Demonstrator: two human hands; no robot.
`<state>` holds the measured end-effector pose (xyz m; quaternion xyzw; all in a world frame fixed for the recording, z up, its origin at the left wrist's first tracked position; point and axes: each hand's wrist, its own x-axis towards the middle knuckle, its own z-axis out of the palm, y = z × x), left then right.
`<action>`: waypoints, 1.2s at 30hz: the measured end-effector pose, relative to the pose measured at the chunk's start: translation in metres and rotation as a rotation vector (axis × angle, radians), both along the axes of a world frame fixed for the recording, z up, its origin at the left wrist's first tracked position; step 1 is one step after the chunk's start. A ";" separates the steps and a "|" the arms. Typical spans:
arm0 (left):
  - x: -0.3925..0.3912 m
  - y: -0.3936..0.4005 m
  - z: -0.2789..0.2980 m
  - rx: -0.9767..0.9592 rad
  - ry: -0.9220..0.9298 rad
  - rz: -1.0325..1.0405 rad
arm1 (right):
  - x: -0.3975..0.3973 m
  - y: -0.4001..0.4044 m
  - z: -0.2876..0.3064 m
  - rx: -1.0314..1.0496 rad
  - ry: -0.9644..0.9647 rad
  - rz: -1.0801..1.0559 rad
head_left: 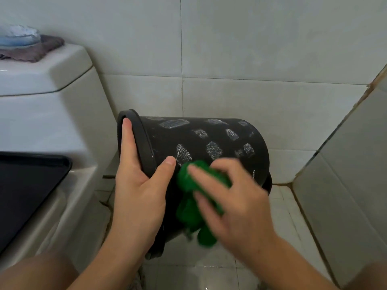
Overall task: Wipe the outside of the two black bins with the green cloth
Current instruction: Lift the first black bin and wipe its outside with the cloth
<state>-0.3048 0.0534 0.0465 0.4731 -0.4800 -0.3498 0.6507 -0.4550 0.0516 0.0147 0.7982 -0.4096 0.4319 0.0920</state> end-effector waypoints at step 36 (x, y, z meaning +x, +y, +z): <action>-0.011 0.011 -0.002 -0.072 -0.122 -0.066 | 0.000 -0.005 0.015 0.107 -0.104 0.044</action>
